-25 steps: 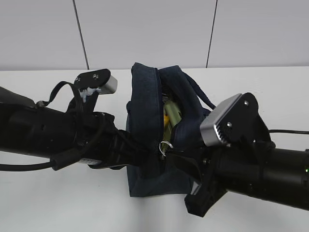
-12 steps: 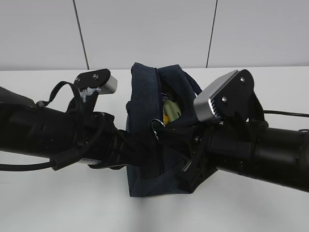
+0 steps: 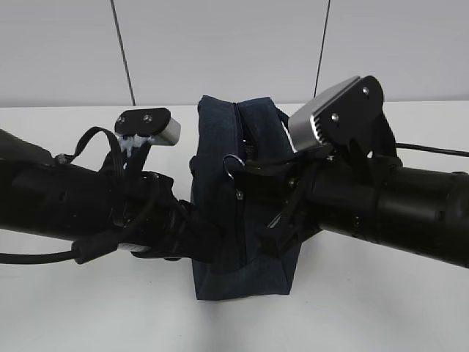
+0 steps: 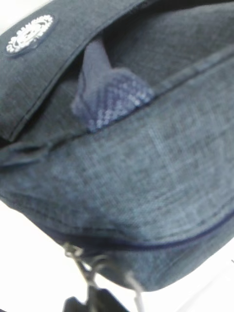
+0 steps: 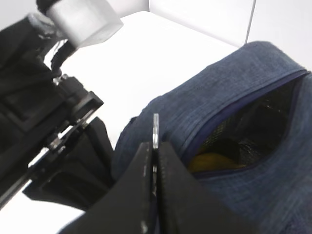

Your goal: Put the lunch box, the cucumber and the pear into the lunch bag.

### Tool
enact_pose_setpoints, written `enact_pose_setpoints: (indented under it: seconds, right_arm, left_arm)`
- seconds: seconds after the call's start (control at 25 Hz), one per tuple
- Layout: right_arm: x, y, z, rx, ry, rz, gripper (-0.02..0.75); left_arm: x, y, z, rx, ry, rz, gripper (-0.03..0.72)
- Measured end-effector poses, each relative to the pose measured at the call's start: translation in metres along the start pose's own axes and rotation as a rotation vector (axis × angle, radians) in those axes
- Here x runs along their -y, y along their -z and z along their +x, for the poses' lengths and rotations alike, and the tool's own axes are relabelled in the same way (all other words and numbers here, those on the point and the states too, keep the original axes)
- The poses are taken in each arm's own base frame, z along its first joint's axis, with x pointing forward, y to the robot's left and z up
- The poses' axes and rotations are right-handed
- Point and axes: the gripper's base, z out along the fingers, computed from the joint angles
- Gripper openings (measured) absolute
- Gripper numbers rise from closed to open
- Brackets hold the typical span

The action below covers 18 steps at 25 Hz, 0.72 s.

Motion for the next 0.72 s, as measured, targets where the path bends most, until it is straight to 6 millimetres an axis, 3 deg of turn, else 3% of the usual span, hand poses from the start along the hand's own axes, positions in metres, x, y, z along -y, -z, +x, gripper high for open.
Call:
enact_pose_setpoints:
  seconds: [0.72]
  right_arm:
    - [0.025,-0.002,-0.017,0.060,-0.003,0.079,0.000]
  left_arm:
    - [0.002,0.000,0.004,-0.045,-0.081,0.023,0.003]
